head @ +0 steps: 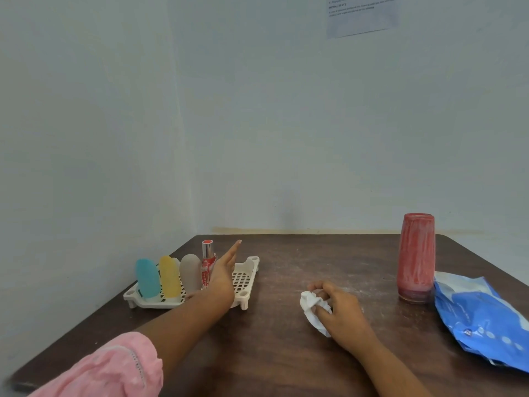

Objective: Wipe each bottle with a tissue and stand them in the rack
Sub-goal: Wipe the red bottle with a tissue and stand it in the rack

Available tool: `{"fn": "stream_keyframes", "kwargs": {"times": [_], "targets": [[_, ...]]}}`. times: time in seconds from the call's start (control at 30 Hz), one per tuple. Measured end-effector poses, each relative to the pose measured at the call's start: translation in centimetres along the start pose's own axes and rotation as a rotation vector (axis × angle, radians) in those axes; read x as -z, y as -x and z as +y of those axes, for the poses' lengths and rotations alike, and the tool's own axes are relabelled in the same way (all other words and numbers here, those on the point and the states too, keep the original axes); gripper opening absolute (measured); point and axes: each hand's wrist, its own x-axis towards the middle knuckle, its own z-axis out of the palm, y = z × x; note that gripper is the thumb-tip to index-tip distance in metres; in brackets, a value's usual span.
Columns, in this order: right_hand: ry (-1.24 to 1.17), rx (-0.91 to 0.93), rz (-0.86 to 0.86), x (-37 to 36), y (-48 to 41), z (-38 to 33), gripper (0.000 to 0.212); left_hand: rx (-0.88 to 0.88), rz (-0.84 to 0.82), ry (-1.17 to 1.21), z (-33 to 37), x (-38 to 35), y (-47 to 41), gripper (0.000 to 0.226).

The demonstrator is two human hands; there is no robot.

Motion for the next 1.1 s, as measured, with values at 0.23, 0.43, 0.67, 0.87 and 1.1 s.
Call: {"fn": "stream_keyframes", "kwargs": {"times": [0.23, 0.43, 0.67, 0.87, 1.1], "targets": [[0.004, 0.002, -0.009, 0.1, 0.0, -0.1, 0.026, 0.004, 0.033, 0.090, -0.8, 0.1, 0.4, 0.084], [0.000, 0.007, -0.007, 0.2, 0.2, -0.4, 0.025, 0.007, -0.012, 0.135, -1.0, 0.1, 1.1, 0.082], [-0.001, 0.014, 0.005, 0.2, 0.2, -0.4, 0.024, 0.005, 0.037, 0.162, -1.4, 0.6, 1.9, 0.071], [-0.015, 0.030, 0.011, 0.2, 0.3, -0.5, 0.021, 0.043, 0.054, 0.202, -2.2, 0.9, 3.6, 0.058], [-0.021, 0.072, 0.101, 0.4, 0.5, -1.0, 0.017, 0.200, 0.002, 0.330, -4.4, 2.1, 5.3, 0.075]]}}
